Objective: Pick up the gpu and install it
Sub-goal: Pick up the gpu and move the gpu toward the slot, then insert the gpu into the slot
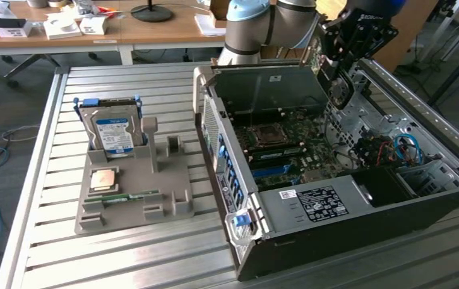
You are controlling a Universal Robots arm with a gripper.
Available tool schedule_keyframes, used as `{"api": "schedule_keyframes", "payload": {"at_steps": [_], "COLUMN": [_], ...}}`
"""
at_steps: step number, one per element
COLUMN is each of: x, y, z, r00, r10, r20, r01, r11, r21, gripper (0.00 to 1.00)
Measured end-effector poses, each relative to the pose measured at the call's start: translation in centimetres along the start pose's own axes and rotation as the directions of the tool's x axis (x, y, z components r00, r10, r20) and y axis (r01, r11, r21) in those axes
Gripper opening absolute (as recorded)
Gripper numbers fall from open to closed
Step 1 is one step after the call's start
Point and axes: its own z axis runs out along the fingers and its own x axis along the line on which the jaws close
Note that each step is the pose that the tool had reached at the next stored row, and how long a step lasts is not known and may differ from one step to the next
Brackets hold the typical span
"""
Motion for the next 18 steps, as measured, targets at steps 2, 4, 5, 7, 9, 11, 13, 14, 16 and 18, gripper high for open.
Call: {"api": "schedule_keyframes", "payload": {"at_steps": [2,4,5,7,9,11,13,14,16,18], "x": [-0.45,-0.87,-0.98,-1.0,-1.0,-1.0,-1.0,-1.0,-1.0,-1.0], "y": [0.02,0.04,0.04,0.05,0.04,0.04,0.04,0.04,0.04,0.04], "z": [0.02,0.02,0.02,0.02,0.02,0.02,0.02,0.02,0.02,0.02], "r00": [1.0,1.0,1.0,1.0,1.0,1.0,1.0,1.0,1.0,1.0], "r10": [-0.002,-0.003,-0.004,-0.004,-0.004,-0.004,-0.004,-0.004,-0.004,-0.004], "r20": [-0.0001,-0.0004,-0.0005,-0.0005,-0.0004,-0.0005,-0.0005,-0.0005,-0.0005,-0.0004], "r01": [0.002,0.003,0.004,0.004,0.004,0.004,0.004,0.004,0.004,0.004], "r11": [1.0,1.0,1.0,1.0,1.0,1.0,1.0,1.0,1.0,1.0], "r21": [-0.0004,-0.0005,-0.0006,-0.0006,-0.0006,-0.0005,-0.0005,-0.0005,-0.0005,-0.0005], "gripper": [0.27,0.27,0.27,0.27,0.27,0.27,0.27,0.27,0.27,0.27]}}
